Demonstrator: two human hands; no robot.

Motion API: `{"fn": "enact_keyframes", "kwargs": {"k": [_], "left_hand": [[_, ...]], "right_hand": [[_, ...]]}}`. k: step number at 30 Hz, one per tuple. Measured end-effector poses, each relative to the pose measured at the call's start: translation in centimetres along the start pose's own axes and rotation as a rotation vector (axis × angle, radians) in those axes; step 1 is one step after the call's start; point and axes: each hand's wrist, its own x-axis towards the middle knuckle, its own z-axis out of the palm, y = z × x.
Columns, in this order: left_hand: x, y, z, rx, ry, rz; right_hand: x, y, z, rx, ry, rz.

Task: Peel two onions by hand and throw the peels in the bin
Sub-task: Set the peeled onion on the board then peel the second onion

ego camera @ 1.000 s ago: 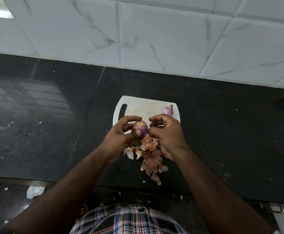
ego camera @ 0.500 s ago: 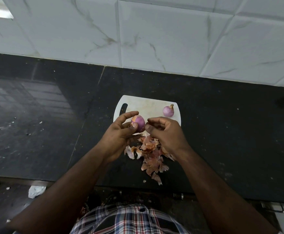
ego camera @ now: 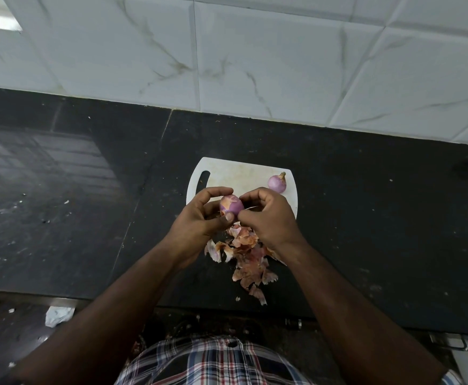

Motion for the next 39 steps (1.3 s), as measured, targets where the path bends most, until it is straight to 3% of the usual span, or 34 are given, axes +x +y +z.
{"fn": "enact_keyframes", "kwargs": {"k": [8, 13, 20, 29, 34, 39], "left_hand": [[-0.2, 0.4, 0.4, -0.172, 0.046, -0.075], [-0.1, 0.3, -0.2, -0.211, 0.003, -0.114], [0.0, 0.1, -0.4, -0.133, 0.075, -0.134], [-0.2, 0.4, -0.4, -0.283, 0.096, -0.214], [-0.2, 0.4, -0.5, -0.221, 0.079, -0.229], [0.1, 0.3, -0.6, -0.212, 0.105, -0.224]], "right_hand": [[0.3, 0.3, -0.3, -0.009, 0.074, -0.009], [-0.1, 0.1, -1.1, 0.166, 0.004, 0.026], [-0.3, 0.1, -0.9, -0.022, 0.041, -0.037], [-0.3, 0.8, -1.0, -0.204, 0.044, -0.069], [-0.1, 0.8, -1.1, -0.244, 0.031, -0.091], [0.0, 0.7, -1.2, -0.002, -0.079, -0.01]]}}
